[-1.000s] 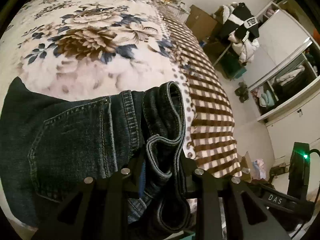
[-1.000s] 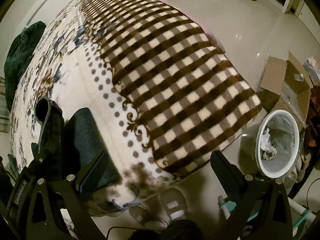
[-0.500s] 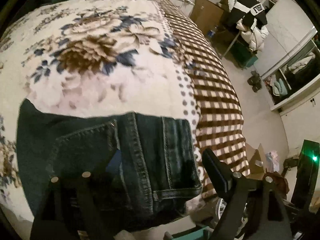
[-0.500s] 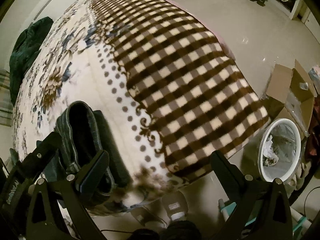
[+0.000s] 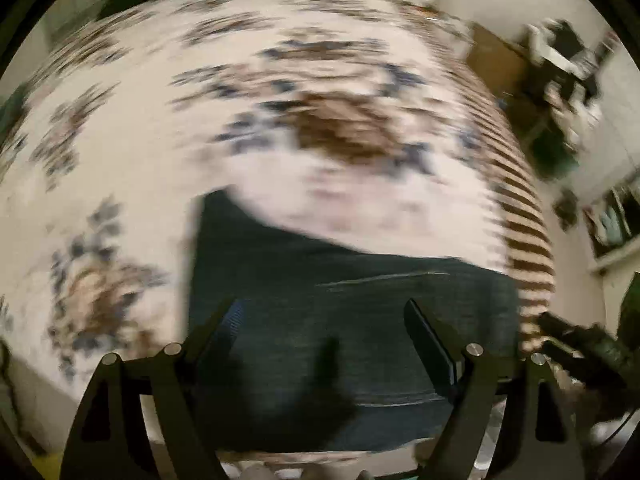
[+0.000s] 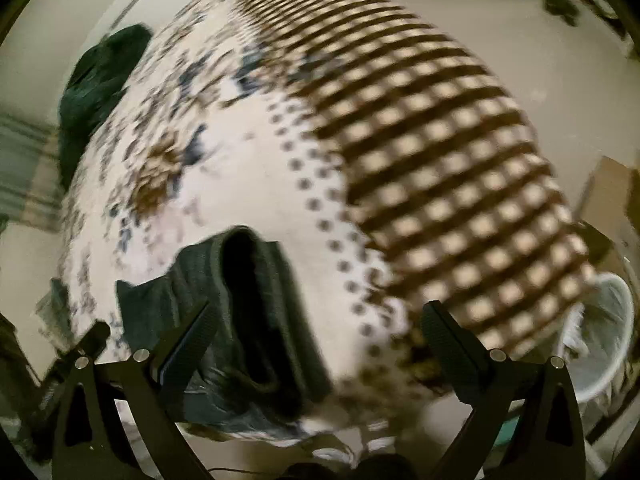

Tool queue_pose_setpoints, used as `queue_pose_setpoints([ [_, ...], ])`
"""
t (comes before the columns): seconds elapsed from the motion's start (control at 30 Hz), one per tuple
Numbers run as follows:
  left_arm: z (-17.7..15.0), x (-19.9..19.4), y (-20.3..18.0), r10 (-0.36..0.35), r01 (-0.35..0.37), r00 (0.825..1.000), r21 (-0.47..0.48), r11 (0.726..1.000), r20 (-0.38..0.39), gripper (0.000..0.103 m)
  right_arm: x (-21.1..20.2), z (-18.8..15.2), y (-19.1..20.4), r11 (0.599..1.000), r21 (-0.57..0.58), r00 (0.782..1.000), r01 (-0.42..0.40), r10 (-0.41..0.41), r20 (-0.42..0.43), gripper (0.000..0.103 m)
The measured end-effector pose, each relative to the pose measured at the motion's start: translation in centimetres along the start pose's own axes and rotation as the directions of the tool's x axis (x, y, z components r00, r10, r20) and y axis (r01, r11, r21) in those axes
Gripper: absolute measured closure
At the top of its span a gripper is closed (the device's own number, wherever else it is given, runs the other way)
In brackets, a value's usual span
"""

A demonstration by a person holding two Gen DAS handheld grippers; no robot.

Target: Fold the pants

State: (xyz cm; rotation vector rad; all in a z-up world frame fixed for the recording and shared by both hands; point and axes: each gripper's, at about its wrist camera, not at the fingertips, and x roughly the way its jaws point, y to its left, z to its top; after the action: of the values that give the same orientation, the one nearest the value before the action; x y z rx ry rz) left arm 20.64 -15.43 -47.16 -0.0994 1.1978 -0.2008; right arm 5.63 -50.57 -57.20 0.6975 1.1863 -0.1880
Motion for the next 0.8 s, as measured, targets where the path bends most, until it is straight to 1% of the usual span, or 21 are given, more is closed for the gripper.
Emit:
queue_pose_setpoints([
  [0.07, 0.0, 0.5, 3.4, 0.065, -0.066, 0.998, -0.038, 0.997, -0.018, 0.021, 1.0, 0.6, 0.8, 0.999, -0.022, 0.999, -0.038, 0.037, -0.019, 0.0],
  [0.1, 0.0, 0.8, 4.5, 0.092, -0.093, 0.995, -0.046, 0.995, -0.027, 0.021, 1.7, 1.0, 1.4, 0.998, -0.035, 0.998, -0.057, 0.055, -0.04, 0.0],
  [0.13, 0.0, 1.2, 5.8, 0.116, -0.118, 0.992, -0.058, 0.991, -0.041, 0.021, 2.3, 1.3, 1.8, 0.995, -0.032, 0.994, -0.091, 0.089, -0.064, 0.0],
  [0.17, 0.0, 1.5, 6.8, 0.124, -0.127, 0.991, -0.074, 0.989, -0.05, 0.021, 2.8, 1.5, 2.1, 0.991, -0.02, 0.988, -0.135, 0.133, -0.084, 0.0],
  [0.2, 0.0, 1.7, 7.5, 0.128, -0.132, 0.99, -0.082, 0.988, -0.054, 0.021, 3.3, 1.6, 2.6, 0.983, -0.007, 0.978, -0.181, 0.18, -0.11, 0.0],
  [0.27, 0.0, 2.3, 8.4, 0.139, -0.145, 0.988, -0.091, 0.985, -0.066, 0.021, 5.0, 1.4, 3.4, 0.97, 0.022, 0.951, -0.242, 0.242, -0.192, 0.0],
  [0.3, 0.0, 2.5, 8.7, 0.137, -0.143, 0.988, -0.093, 0.985, -0.072, 0.021, 6.0, 1.1, 3.7, 0.964, 0.049, 0.934, -0.261, 0.265, -0.239, 0.001],
  [0.33, 0.1, 2.6, 8.7, 0.136, -0.142, 0.988, -0.095, 0.985, -0.075, 0.021, 6.8, 0.6, 4.0, 0.963, 0.07, 0.925, -0.262, 0.271, -0.266, 0.006],
  [0.37, 0.1, 2.8, 8.7, 0.13, -0.138, 0.988, -0.098, 0.986, -0.082, 0.021, 7.1, 0.1, 4.4, 0.966, 0.052, 0.927, -0.253, 0.258, -0.271, 0.042],
  [0.4, 0.0, 3.1, 8.6, 0.115, -0.124, 0.989, -0.104, 0.987, -0.093, 0.021, 7.2, -0.4, 5.2, 0.975, -0.003, 0.938, -0.222, 0.213, -0.272, 0.076],
  [0.43, 0.0, 3.0, 8.5, 0.103, -0.113, 0.99, -0.109, 0.988, -0.098, 0.021, 7.0, -0.9, 6.0, 0.984, -0.069, 0.955, -0.165, 0.142, -0.259, 0.076],
  [0.47, 0.1, 3.1, 8.5, 0.095, -0.107, 0.99, -0.113, 0.988, -0.102, 0.021, 6.4, -1.3, 6.4, 0.984, -0.106, 0.966, -0.142, 0.115, -0.232, 0.08],
  [0.57, 0.3, 3.2, 8.1, 0.067, -0.08, 0.991, -0.122, 0.989, -0.112, 0.021, 4.1, -1.8, 6.7, 0.987, -0.115, 0.979, -0.114, 0.091, -0.184, 0.086],
  [0.6, 0.5, 3.3, 8.0, 0.059, -0.073, 0.992, -0.125, 0.989, -0.114, 0.021, 2.8, -1.7, 6.4, 0.99, -0.11, 0.987, -0.085, 0.068, -0.148, 0.086],
  [0.7, 1.5, 3.8, 7.4, 0.014, -0.031, 0.993, -0.143, 0.989, -0.121, 0.021, 0.7, -0.7, 4.2, 0.997, -0.057, 0.993, -0.046, 0.04, -0.109, 0.086],
  [0.77, 2.6, 4.8, 6.6, -0.025, 0.004, 0.991, -0.152, 0.988, -0.135, 0.021, 0.3, -0.1, 2.7, 0.999, -0.045, 0.995, -0.015, 0.01, -0.104, 0.086],
  [0.8, 3.2, 5.4, 6.2, -0.035, 0.014, 0.99, -0.155, 0.988, -0.136, 0.021, 0.6, 0.0, 1.7, 1.0, -0.024, 0.993, -0.005, 0.003, -0.115, 0.086],
])
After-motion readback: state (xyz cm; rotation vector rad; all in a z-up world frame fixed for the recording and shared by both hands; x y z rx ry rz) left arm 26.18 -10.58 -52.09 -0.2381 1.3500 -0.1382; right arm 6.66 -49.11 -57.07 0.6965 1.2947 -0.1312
